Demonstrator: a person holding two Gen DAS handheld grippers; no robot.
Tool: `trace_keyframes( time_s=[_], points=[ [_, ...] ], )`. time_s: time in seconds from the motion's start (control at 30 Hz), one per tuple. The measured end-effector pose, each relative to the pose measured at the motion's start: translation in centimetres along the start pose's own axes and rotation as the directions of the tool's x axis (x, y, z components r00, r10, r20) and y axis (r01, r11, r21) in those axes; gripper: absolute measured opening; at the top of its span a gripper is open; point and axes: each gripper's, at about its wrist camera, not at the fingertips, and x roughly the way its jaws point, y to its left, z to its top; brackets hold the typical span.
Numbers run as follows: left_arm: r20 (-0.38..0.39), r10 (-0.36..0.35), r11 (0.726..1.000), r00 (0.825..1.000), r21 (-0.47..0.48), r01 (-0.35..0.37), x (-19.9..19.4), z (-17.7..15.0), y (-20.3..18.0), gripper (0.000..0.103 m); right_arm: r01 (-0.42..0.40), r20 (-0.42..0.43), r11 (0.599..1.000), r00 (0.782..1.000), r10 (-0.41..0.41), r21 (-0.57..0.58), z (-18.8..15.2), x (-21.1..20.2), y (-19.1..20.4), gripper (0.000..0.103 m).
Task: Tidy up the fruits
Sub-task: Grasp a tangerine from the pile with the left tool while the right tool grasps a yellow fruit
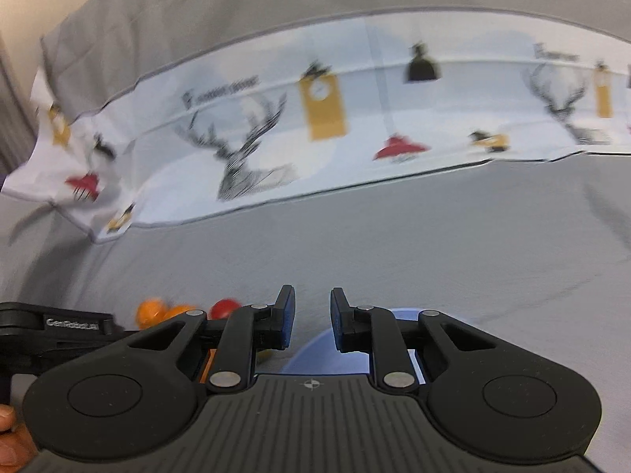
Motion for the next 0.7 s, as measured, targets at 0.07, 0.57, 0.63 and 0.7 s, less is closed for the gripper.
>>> trace_keyframes(
  time_s=[0.07,0.57,0.63,0.7],
  points=[
    [0.008,0.01,1.0,1.0,-0.002,-0.01,0.1,0.2,0.1,0.036,-0.028,-0.043,0.999,0.999,0.027,-0.037,0.1,1.3,1.0,0.021],
    [-0.039,-0.072,0.988,0.997,-0.139,0.066,3.4,1.5,0.4,0.036,-0.042,-0.224,0.974,0.974,-0.009,-0.221,-0.8,8.8,4.8,0.027],
    [-0.044,-0.068,0.989,0.997,-0.134,0.061,3.8,1.5,0.0,0.036,-0.036,-0.217,0.971,0.976,-0.016,-0.236,-0.7,8.9,5.0,0.027],
    [-0.049,-0.057,0.992,0.997,-0.119,0.051,4.1,1.5,-0.3,0.036,-0.036,-0.216,0.969,0.976,-0.018,-0.243,-0.6,9.1,5.1,0.027]
  ],
)
